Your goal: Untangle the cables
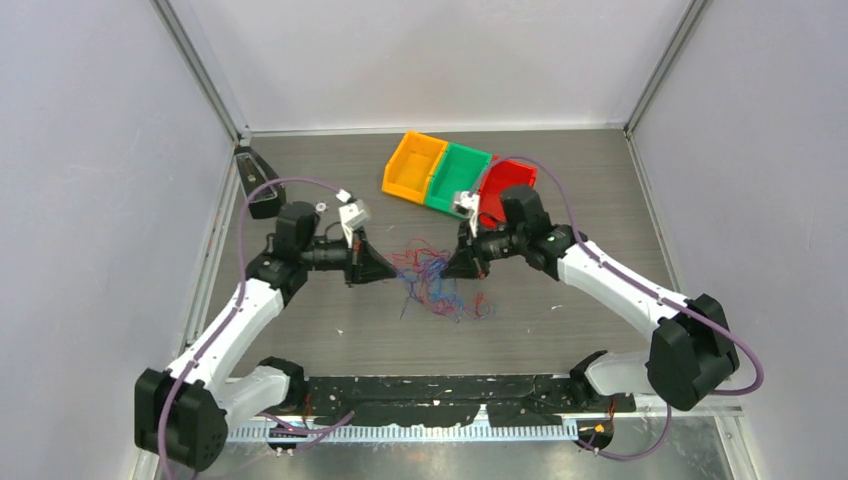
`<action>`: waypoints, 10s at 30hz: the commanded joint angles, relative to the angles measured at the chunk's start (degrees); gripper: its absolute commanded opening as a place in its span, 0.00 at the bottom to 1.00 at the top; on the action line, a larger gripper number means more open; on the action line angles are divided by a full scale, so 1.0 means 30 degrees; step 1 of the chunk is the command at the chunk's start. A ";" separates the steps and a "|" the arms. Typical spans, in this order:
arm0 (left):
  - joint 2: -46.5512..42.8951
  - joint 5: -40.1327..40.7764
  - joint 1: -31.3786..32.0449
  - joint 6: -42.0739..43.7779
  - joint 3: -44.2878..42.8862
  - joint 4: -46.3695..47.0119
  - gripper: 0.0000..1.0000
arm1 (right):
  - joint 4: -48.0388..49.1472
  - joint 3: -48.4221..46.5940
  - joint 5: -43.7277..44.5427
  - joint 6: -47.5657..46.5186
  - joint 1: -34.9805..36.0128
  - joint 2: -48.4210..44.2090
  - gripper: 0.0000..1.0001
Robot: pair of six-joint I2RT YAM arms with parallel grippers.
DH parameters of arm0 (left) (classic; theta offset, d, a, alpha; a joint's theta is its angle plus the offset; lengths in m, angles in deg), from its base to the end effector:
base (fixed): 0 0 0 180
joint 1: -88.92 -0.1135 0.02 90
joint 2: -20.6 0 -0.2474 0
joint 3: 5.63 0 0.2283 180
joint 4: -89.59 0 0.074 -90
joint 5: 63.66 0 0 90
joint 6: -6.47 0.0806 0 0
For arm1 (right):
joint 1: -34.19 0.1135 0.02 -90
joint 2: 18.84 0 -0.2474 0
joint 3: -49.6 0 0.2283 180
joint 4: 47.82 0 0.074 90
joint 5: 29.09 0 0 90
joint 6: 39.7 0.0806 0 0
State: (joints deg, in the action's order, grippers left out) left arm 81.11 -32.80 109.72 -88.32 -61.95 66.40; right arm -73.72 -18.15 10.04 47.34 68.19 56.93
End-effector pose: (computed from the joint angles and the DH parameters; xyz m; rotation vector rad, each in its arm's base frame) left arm 0.1889 -0.1458 0.2591 0.9270 1.8158 -1.3259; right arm 0.2045 0.2134 0.2518 -1.1745 1.8299 1.2663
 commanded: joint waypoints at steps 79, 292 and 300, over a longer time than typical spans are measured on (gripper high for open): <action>0.0132 0.3368 -0.4706 -0.0613 -0.8931 -0.6465 0.00 | 0.4005 -1.0356 0.5033 0.2812 0.2697 0.8119 0.14; 0.2601 0.6232 0.2846 0.1523 -0.2187 -0.2140 0.99 | -1.1662 -0.1924 0.7805 -1.0595 -0.6277 0.5745 0.79; 0.8847 0.5087 0.6526 0.0908 -0.4819 -0.1953 0.62 | -1.1330 -0.2279 0.8040 -0.9999 -0.6286 0.6807 0.76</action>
State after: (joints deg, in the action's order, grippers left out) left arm 102.01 -14.18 127.25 -84.76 -72.03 58.80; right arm -109.17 -23.81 33.86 16.04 49.46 76.60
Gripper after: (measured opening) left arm 0.701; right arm 0.767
